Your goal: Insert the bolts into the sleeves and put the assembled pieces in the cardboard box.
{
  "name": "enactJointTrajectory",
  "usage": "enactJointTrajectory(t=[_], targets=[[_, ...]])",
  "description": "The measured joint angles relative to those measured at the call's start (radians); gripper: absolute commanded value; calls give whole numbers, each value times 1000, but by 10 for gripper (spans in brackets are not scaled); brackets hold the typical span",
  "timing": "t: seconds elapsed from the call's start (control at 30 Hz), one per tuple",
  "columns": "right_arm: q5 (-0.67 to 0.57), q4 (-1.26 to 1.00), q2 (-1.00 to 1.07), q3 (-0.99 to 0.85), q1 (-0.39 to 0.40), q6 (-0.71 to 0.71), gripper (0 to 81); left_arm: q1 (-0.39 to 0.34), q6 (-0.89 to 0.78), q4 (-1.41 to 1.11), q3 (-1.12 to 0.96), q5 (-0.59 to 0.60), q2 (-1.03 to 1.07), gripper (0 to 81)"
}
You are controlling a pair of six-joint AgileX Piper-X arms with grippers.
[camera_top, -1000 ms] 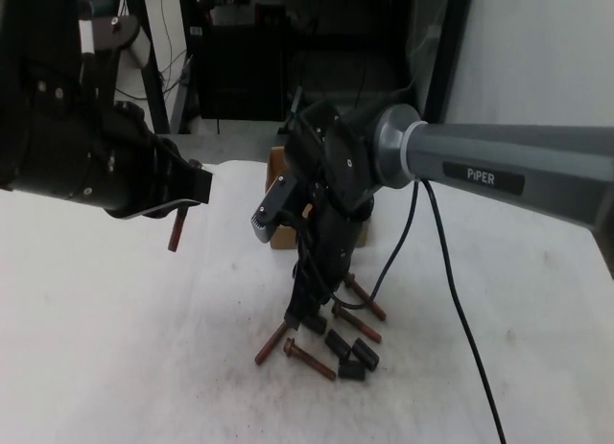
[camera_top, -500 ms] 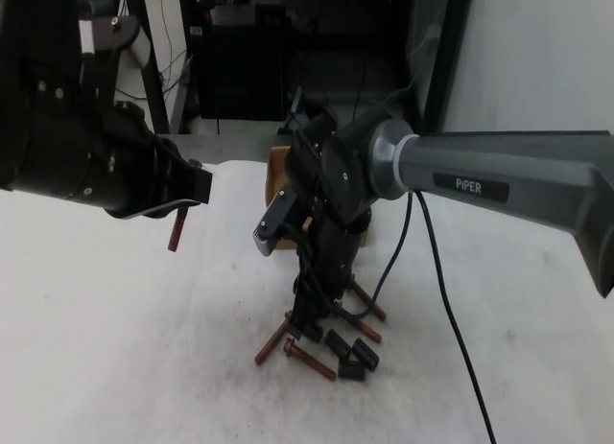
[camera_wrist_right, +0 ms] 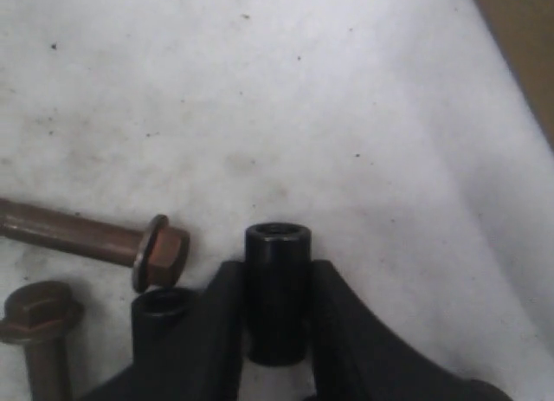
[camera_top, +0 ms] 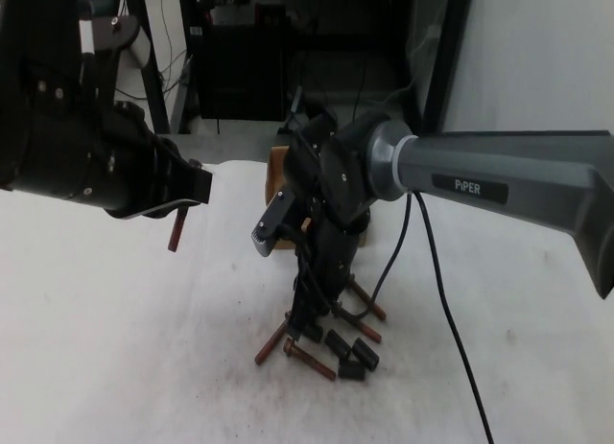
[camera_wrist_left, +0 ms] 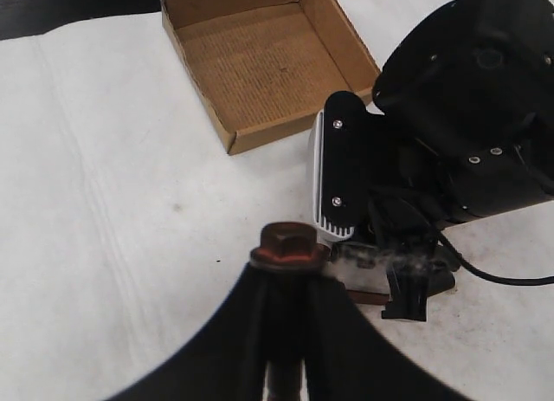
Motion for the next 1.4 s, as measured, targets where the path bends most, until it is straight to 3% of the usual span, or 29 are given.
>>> enactJointTrajectory(t=[0.23, 0.57, 0.6, 0.7, 0.9, 1.07, 1.2, 1.3, 1.4], targets=[[-36, 6, -9, 0, -16, 71, 8, 0, 0, 0, 0, 0, 0, 0], [-323, -3, -251, 32, -148, 187, 8, 0, -10, -163, 2, 0, -55, 0], [-369, -21, -299, 43, -169, 193, 8, 0, -22, -203, 2, 0, -68, 0], [-667, -163, -491, 168, -251, 250, 8, 0, -85, -385, 2, 17, -102, 0], [-912, -419, -802, 445, -342, 363, 8, 2, -263, -701, 4, 235, -101, 0], [-946, -691, -981, 659, -327, 489, 8, -1, -443, -911, 4, 472, -78, 0], [-909, -887, -1037, 796, -270, 587, 8, -19, -477, -942, 4, 611, -55, 0], [-845, -1033, -1038, 883, -185, 626, 8, -55, -487, -942, 4, 671, -24, 0], [-696, -1091, -1015, 937, -113, 649, 8, -111, -484, -942, 4, 688, 18, 0]])
